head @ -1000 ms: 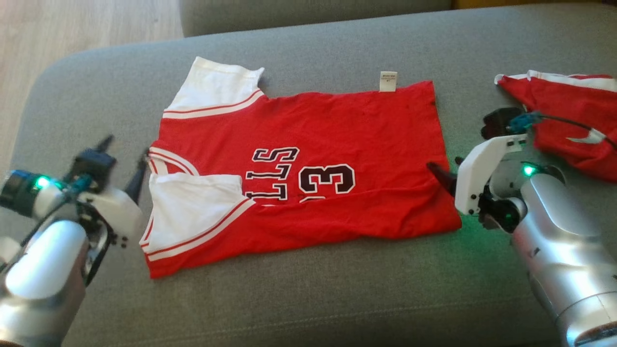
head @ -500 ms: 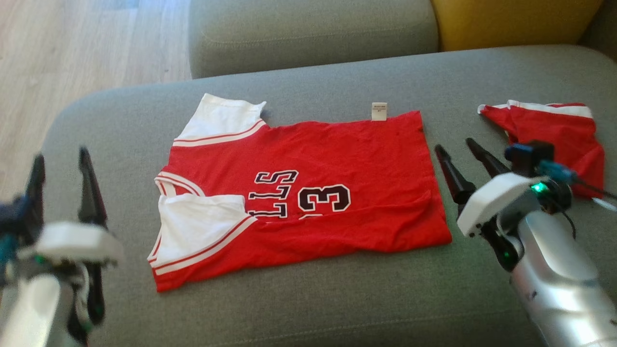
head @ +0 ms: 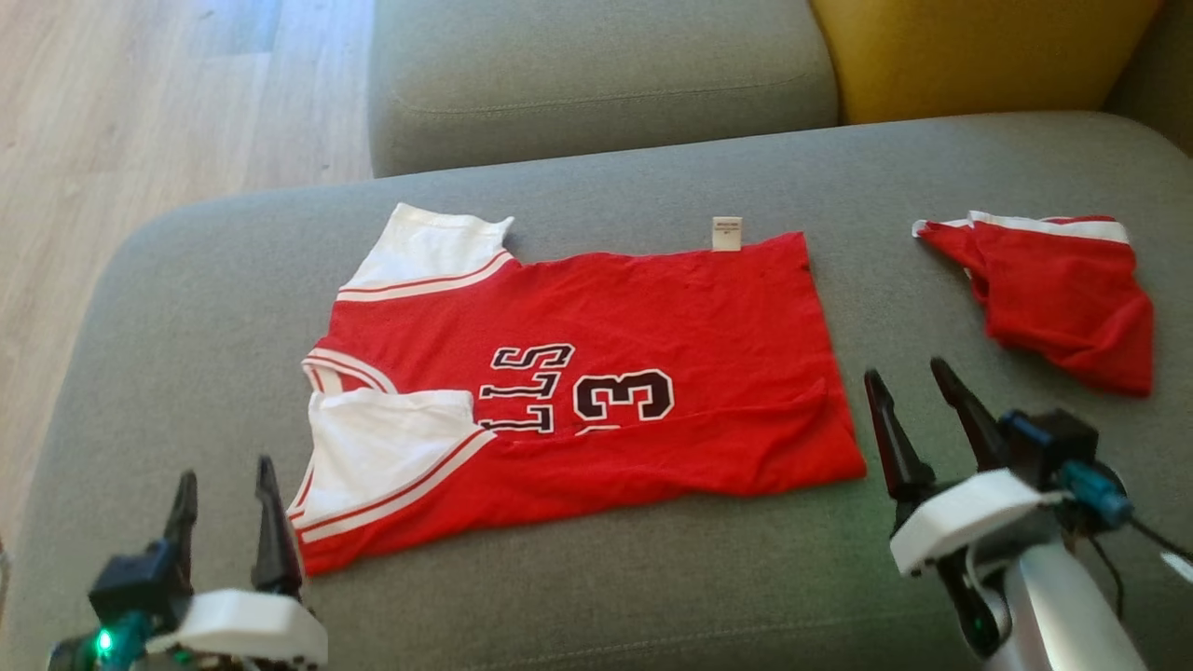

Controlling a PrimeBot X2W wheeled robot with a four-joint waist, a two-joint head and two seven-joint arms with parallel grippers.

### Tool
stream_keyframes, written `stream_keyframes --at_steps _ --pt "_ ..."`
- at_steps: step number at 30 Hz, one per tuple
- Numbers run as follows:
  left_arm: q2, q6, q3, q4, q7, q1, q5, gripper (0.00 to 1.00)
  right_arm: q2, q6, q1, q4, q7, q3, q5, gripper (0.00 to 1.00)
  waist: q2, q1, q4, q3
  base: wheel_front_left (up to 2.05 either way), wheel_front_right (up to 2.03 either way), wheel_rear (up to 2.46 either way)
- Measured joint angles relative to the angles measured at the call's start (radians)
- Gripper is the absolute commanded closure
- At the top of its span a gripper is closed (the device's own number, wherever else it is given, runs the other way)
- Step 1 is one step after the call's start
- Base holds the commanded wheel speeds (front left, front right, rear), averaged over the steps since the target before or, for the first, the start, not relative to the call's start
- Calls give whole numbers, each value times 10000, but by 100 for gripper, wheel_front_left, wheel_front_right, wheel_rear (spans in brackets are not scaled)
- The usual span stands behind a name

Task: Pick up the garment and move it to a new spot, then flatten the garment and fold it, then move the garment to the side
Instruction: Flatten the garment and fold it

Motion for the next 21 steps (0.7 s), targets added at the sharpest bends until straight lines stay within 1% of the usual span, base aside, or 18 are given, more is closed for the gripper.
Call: stream_keyframes --at_steps 5,10,15,21 --pt "-293 -318 253 779 0 106 439 0 42 0 325 -359 -2 58 79 0 0 0 -206 8 0 0 0" --pt "-477 -625 326 2351 0 10 604 0 63 0 324 -514 -4 297 282 0 0 0 -482 73 0 0 0" --pt "-566 -650 458 4266 2 -582 470 0 65 0 322 -694 -4 336 420 0 0 1 -780 200 0 0 0" --pt "-604 -660 667 5649 2 -1386 226 0 67 0 322 -807 0 372 485 0 0 1 -1111 426 0 0 0"
